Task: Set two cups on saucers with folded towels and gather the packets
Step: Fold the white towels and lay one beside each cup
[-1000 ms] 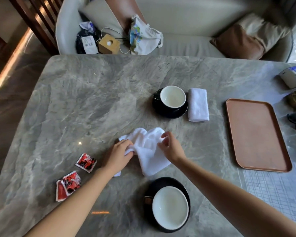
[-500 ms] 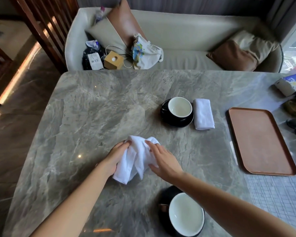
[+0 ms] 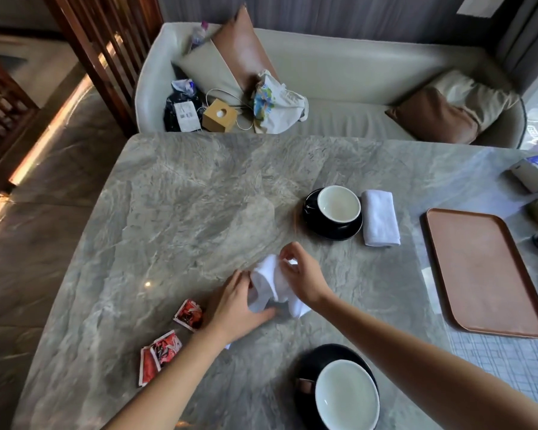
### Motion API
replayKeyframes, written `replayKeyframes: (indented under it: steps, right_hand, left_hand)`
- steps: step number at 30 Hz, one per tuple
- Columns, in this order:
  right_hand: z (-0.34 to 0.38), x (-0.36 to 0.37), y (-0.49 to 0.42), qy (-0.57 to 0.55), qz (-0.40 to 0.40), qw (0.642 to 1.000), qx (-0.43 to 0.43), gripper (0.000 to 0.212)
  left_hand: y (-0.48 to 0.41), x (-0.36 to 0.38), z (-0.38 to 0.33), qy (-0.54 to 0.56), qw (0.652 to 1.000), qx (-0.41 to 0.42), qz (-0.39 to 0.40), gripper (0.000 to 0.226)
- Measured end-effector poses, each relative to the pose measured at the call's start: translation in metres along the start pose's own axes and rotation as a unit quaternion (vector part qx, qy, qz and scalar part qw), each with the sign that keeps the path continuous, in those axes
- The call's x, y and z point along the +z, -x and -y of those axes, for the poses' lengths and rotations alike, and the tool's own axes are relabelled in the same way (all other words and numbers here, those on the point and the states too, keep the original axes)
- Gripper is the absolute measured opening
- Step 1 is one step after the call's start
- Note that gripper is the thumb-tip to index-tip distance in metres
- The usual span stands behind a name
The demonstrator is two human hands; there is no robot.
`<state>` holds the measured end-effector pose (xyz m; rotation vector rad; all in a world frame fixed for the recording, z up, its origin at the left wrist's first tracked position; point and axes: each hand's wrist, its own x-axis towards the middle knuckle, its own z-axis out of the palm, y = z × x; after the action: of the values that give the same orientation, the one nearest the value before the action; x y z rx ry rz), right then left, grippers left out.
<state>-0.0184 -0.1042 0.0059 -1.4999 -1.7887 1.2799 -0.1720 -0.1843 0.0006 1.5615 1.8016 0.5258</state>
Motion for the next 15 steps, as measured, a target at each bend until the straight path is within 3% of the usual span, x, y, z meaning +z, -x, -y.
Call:
replayKeyframes:
  steps: [1, 5, 8, 10, 12, 15]
  right_hand:
    - [0.004, 0.0, -0.001, -0.001, 0.008, 1.0, 0.005, 0.017]
    - [0.021, -0.005, -0.002, 0.03, 0.1, 0.994, 0.023, 0.014]
    - [0.032, -0.012, -0.001, 0.017, 0.169, 0.985, 0.018, 0.018]
    - [0.036, -0.017, -0.001, 0.005, 0.214, 0.977, 0.008, 0.027]
    - [0.038, -0.019, -0.001, 0.009, 0.253, 0.967, 0.0, 0.04]
    - [0.034, -0.018, -0.002, 0.051, 0.253, 0.966, -0.017, 0.062]
  left_hand:
    - [0.0, 0.004, -0.002, 0.003, 1.0, -0.02, -0.008, 0.066]
    - [-0.001, 0.008, -0.01, 0.113, 0.989, -0.068, -0.067, 0.034]
    - [-0.002, 0.002, -0.009, 0.185, 0.973, -0.061, -0.121, 0.05]
    - [-0.004, -0.01, -0.008, 0.099, 0.981, 0.021, -0.164, 0.055]
    - [-0.009, -0.024, -0.012, -0.015, 0.978, 0.109, -0.179, 0.039]
    - [-0.011, -0.044, -0.017, -0.032, 0.972, 0.141, -0.183, 0.014]
